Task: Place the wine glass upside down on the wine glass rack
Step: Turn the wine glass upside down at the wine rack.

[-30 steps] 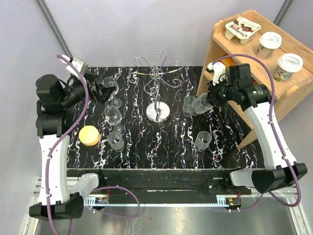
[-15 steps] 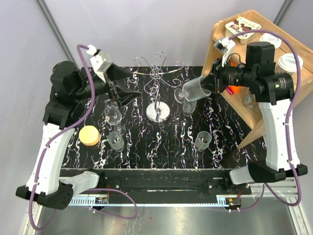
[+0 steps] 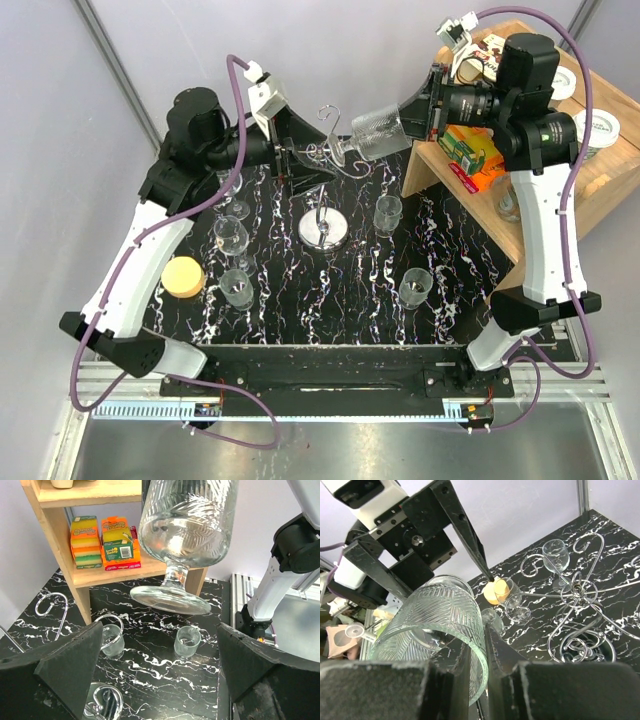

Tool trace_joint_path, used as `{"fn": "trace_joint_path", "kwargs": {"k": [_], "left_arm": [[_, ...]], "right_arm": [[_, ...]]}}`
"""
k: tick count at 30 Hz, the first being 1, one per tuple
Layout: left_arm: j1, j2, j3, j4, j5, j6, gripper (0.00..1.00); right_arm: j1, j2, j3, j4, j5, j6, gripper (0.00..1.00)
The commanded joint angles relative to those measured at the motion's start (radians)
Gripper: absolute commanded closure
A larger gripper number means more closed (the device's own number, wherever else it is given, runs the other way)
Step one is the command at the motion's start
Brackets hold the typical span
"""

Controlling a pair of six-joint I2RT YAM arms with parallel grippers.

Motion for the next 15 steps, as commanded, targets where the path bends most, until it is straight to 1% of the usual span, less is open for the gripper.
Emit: {"fn": "trace_joint_path", "kwargs": {"k": [1,6,12,15], "left_arm": [[-0.005,0.025,0.065,0.093,0.056,-0.043,0.01],[-0.009,0.056,0.092,0.111,0.082,-0.072,0.01],[-0.012,0.071,0.097,0.162,0.101,-0.132,0.01],[-0.014,0.087,0.095,0.171,0.104,-0.147,0.07]], "right_arm": [[0.007,-0.032,-0.018,0.177,-0.069,0.101,1.00],[0.010,-0.034,-0.067,0.217,-0.081,0.118,1.00],[0.009,-0.055,-0.148,0.318,-0.101,0.176,1.00],[0.007,-0.064,-0.188,0.375,-0.109,0.213,1.00]]}}
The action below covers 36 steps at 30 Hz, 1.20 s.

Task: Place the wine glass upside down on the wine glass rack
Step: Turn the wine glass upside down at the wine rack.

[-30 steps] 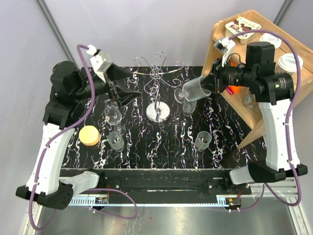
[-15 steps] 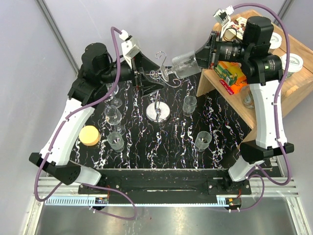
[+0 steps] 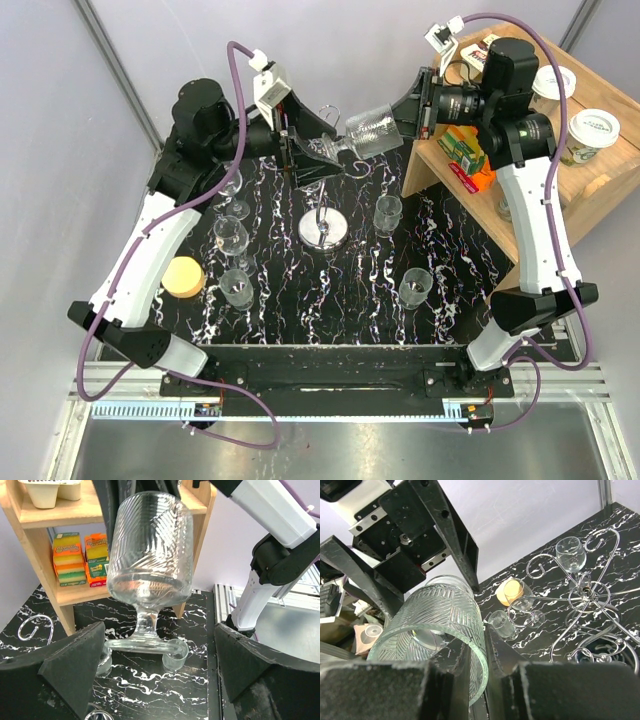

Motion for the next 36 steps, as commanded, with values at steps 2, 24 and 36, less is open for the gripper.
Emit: {"fn": "trace_joint_path", "kwargs": {"k": [2,24,36], "left_arm": [[-0.009,0.019,0.036,0.081,0.035,-0.051,0.14],[0.000,0.053,0.082,0.057,-0.023,-0.009,0.72],[0.126,0.089,0.056,0.095,-0.060,-0.003,1.00]], "right_arm": [[0.007,-0.065,-0.036,0.175,-0.045,0.096,1.00],[0.008,-0.010,-0.080,0.298,-0.034,0.162,1.00],[0.019,0.153,-0.007,0.091,0.076,-0.077,0.80]]}}
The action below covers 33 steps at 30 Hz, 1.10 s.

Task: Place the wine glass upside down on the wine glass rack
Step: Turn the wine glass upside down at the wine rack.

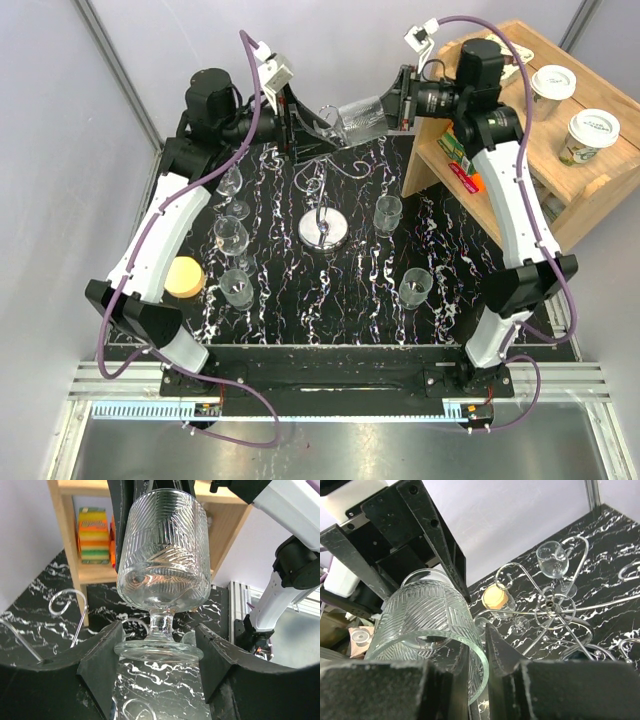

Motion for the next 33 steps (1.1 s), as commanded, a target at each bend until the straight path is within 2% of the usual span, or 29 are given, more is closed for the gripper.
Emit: {"fn": "trace_joint_path", "kwargs": {"k": [1,5,10,19,21,27,31,33], "left_arm": [[0.043,-0.018,0.007,0.070,-0.083,0.037,1.00],[0.060,-0.024,-0.014,0.047,-0.117,0.095,1.00],[0.086,-0.042,-0.039,0.038,-0.148,0.130,1.00],[0.093,-0.027,-0.022,-0.008,-0.188,0.193,1.00],[0.092,-0.021,-0.005,-0.025,-0.179,0.204,1.00],[0.092,-0.008,0.038,-0.059,-0.145,0.216,1.00],[0.093,0.010,0.050,-0.054,-0.123,0.198,1.00],[0.092,0.021,0.065,-0.046,-0.117,0.178,1.00]], "right_arm": [[0.013,0.062,0.040,-0.097,0.068,-0.111,0.78],[0.027,0.108,0.077,-0.165,0.088,-0.174,0.66],[0.031,0.116,0.071,-0.208,0.120,-0.235,0.58],[0.031,0.108,0.082,-0.309,0.172,-0.327,0.54],[0.031,0.094,0.085,-0.349,0.199,-0.361,0.50],[0.033,0.051,0.126,-0.461,0.314,-0.517,0.32],[0.041,0.051,0.226,-0.533,0.361,-0.606,0.02],[0.060,0.073,0.302,-0.591,0.389,-0.652,0.01]]}}
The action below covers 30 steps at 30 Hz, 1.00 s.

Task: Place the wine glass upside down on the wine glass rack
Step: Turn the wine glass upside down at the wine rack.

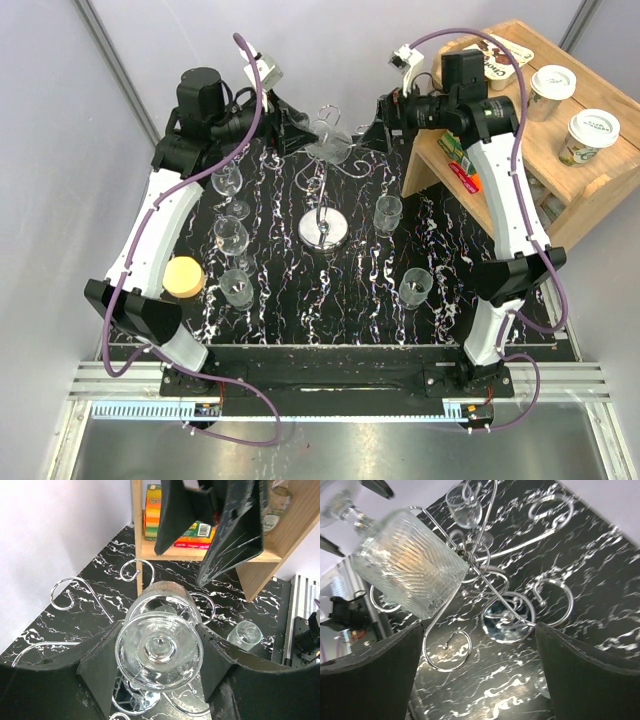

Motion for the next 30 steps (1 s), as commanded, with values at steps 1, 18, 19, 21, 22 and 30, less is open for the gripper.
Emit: {"fn": "trace_joint_path", "kwargs": {"k": [1,18,19,21,22,30], "left_arm": [[0.000,0.008,0.082,0.085,0.031,-0.025,1.00],[-0.041,0.048,0.200,0.058,0.062,-0.099,1.00],[-0.041,0.048,0.203,0.058,0.065,-0.102,1.00],[-0.044,0.048,0.211,0.058,0.076,-0.111,1.00],[-0.044,0.049,0.217,0.059,0.079,-0.116,1.00],[-0.046,0.063,0.229,0.102,0.122,-0.182,1.00]], "right_arm": [[0.045,-0.033,0.190,-0.124,0.085,-0.162,0.00],[0.217,-0.016,0.171,-0.069,0.190,-0.262,0.01],[0.222,-0.012,0.171,-0.067,0.193,-0.265,0.01],[0.228,-0.011,0.168,-0.066,0.190,-0.269,0.00],[0.232,-0.008,0.168,-0.066,0.194,-0.272,0.00],[0.240,-0.014,0.120,-0.023,0.197,-0.260,0.07]]}}
